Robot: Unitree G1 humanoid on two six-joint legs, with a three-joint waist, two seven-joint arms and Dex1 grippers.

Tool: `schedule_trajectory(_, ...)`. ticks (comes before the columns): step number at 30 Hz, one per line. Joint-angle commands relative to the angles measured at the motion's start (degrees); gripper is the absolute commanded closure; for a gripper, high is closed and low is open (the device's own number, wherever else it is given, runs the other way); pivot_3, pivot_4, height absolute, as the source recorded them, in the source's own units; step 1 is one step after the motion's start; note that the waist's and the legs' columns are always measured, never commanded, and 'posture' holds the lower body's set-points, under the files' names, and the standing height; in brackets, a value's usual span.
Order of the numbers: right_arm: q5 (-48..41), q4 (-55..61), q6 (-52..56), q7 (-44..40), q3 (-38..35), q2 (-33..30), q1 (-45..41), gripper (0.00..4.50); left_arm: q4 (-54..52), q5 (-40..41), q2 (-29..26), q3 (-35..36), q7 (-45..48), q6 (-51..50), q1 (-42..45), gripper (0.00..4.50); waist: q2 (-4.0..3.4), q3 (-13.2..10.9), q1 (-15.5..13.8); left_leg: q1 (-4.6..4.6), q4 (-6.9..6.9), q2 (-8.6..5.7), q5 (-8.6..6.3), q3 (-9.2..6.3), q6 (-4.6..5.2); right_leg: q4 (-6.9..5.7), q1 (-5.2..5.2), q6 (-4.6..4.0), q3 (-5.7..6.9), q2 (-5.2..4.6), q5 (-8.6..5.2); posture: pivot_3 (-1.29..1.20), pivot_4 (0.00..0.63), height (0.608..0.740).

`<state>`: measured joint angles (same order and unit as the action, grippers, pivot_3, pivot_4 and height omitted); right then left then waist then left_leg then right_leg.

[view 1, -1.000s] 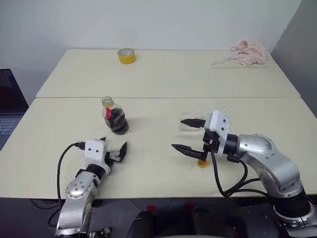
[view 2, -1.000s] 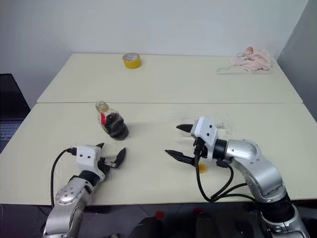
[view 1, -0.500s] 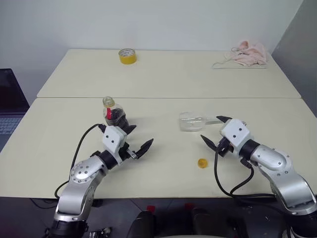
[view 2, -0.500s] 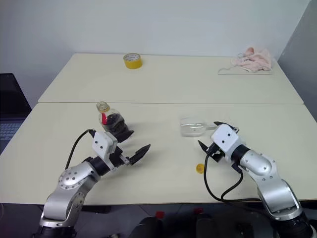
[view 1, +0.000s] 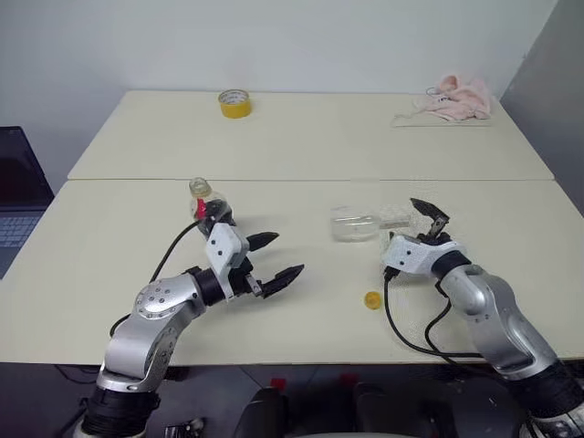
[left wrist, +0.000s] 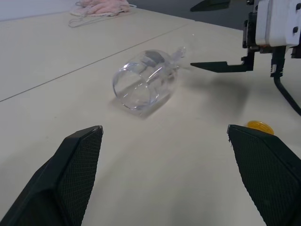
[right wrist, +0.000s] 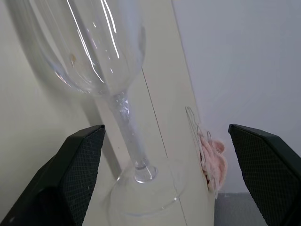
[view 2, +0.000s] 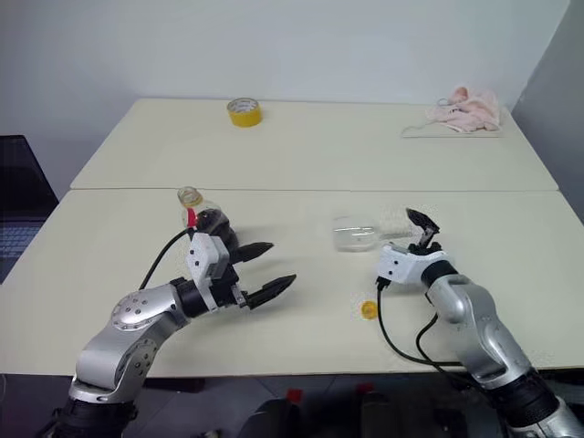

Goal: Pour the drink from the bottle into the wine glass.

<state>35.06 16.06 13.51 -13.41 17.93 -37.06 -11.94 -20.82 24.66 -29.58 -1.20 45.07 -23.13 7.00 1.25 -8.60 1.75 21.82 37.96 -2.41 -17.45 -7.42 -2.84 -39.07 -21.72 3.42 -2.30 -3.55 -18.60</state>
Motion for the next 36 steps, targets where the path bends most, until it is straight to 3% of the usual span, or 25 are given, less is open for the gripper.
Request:
schedule_trajectory(1, 2.9, -3.5, -1.1, -0.5, 1.2, 1.5, -2.5, 0.00, -1.2, -0.8, 0.0, -1.4, 0.4, 1.5, 1.7, 0.02, 0.00, 0.0, 0.0, -0.01, 0.00, 0.00, 0.00, -0.01, 0.00, 0.00, 0.01, 0.00, 0.01, 0.00, 0.00, 0.00, 0.150, 0.740)
schedule_trajectory(19, 7.6, -20.3, -7.4, 3.0, 2.0, 4.9, -12.0, 0.00, -0.8, -2.1, 1.4, -2.2, -1.4, 2.1, 1.3, 0.02, -0.01, 0.0, 0.2, -0.02, -0.02, 0.03, 0.00, 0.03, -0.01, -0.02, -0.02, 0.00, -0.01, 0.02, 0.00, 0.00, 0.150, 0.740)
schedule_trajectory(23, 7.9, -22.0, -7.6, 3.3, 2.8, 7.0, -13.3, 0.94, -0.9, -2.4, 1.5, -2.1, -1.8, 2.2, 1.0, 0.00, -0.01, 0.0, 0.2, -0.03, -0.02, 0.04, 0.00, 0.03, -0.01, -0.02, -0.02, 0.00, -0.01, 0.03, 0.00, 0.00, 0.150, 0.740)
schedule_trajectory(32, 7.9, -23.0, -7.7, 3.7, 1.9, 7.4, -13.1, 4.14, -1.1, -2.5, 1.9, -2.1, -2.7, 2.5, -0.1, 0.00, -0.02, 0.0, 0.2, -0.02, -0.02, 0.03, 0.01, 0.03, -0.01, -0.03, -0.03, 0.00, -0.02, 0.03, 0.00, 0.00, 0.150, 0.740)
schedule_trajectory(36, 7.8, -22.1, -7.5, 3.9, 1.0, 7.3, -12.7, 4.30, -1.1, -2.5, 2.1, -2.0, -3.0, 3.1, -1.6, 0.00, -0.03, 0.0, 0.2, -0.04, -0.04, 0.04, 0.00, 0.04, -0.01, -0.03, -0.04, 0.00, -0.03, 0.03, 0.00, 0.00, 0.150, 0.740)
